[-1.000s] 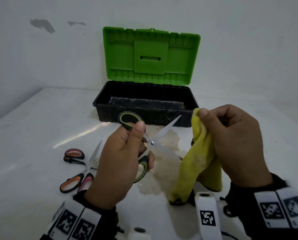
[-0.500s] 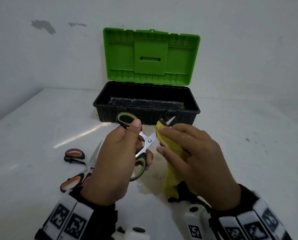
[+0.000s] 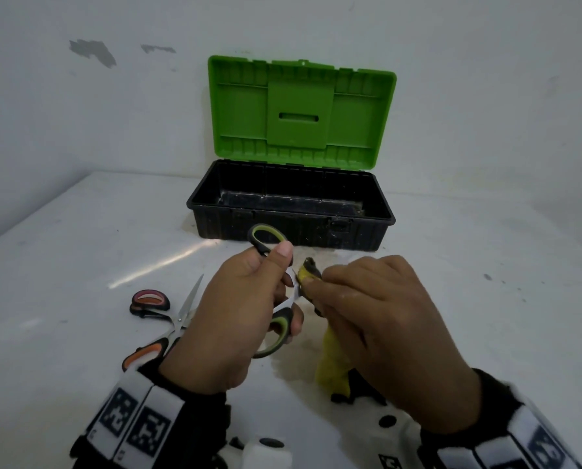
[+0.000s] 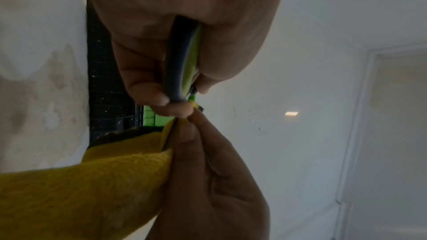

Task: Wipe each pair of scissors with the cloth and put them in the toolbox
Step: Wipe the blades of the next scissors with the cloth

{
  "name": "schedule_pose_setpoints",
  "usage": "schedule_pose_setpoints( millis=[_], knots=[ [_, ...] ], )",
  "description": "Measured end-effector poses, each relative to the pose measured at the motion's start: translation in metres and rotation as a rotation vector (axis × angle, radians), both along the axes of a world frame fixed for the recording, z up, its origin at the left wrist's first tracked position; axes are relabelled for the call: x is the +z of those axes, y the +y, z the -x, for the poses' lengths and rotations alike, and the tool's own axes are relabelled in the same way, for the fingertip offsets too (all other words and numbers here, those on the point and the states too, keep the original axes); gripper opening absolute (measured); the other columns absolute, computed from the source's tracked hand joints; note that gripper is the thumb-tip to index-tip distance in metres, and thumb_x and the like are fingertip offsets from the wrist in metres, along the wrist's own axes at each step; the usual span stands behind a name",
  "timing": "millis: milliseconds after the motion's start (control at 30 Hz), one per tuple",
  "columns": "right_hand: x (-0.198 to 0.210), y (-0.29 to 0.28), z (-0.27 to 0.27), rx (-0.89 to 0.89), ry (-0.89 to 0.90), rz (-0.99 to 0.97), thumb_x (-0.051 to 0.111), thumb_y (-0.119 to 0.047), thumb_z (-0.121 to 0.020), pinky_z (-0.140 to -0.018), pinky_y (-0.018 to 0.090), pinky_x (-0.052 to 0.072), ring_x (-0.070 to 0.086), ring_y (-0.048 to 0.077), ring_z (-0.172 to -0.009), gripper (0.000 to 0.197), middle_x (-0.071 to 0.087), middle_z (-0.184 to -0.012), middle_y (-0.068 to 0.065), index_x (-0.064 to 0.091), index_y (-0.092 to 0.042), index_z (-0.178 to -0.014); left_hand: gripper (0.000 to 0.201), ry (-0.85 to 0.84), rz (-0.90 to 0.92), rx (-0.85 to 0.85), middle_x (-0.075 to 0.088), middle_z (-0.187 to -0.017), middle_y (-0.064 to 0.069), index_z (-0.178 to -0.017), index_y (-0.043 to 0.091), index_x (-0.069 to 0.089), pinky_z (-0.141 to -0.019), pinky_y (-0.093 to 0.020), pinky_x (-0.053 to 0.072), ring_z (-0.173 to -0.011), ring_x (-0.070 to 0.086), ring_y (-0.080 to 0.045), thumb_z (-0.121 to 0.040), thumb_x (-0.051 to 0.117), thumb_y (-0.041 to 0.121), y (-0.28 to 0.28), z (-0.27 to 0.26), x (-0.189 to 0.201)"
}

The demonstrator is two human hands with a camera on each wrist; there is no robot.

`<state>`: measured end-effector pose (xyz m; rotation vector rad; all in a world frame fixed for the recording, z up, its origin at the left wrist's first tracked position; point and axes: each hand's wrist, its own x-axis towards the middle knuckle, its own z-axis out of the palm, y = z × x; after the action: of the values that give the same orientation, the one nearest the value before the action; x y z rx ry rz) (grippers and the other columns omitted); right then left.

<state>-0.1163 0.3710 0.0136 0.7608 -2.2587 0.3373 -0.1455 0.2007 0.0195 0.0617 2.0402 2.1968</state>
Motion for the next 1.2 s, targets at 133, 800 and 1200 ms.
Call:
schedule_pose_setpoints(
  millis=[133,800,1200],
  knots=[
    [0.001,0.008,0.007,-0.024,-0.027,0.031,0.055,-0.023,-0.092,-0.079,0.033,0.041,0.067,0.021,-0.083,0.026,0.075,-0.098,0.001,0.078,-0.015,-0.102,0.043,-0.011,0.038,-0.002,0.038,-0.046,0.009,-0.075,0.008,0.049,-0.048,-0.031,0.044,-0.044,0.052,-0.027,-0.097,0.052,0.045,-0.001,0.000,-0.003],
    [0.003,0.001,-0.002,-0.006,-0.134,0.143,0.058,-0.028,-0.092,-0.084,0.028,0.042,0.058,0.011,-0.094,0.028,0.071,-0.103,-0.004,0.073,-0.017,-0.113,0.043,0.067,0.064,-0.007,0.048,-0.052,-0.011,-0.081,0.005,0.055,-0.049,-0.031,0.046,-0.046,0.057,-0.027,-0.099,0.048,0.044,0.001,-0.001,-0.007],
    [0.002,0.016,0.005,-0.033,-0.128,0.003,0.057,-0.025,-0.091,-0.071,0.036,0.046,0.060,0.017,-0.086,0.024,0.071,-0.097,-0.005,0.076,-0.022,-0.106,0.039,-0.036,-0.030,0.049,0.037,-0.047,0.006,-0.082,0.006,0.051,-0.047,-0.030,0.042,-0.047,0.054,-0.028,-0.099,0.051,0.042,-0.002,0.006,-0.012]
  ],
)
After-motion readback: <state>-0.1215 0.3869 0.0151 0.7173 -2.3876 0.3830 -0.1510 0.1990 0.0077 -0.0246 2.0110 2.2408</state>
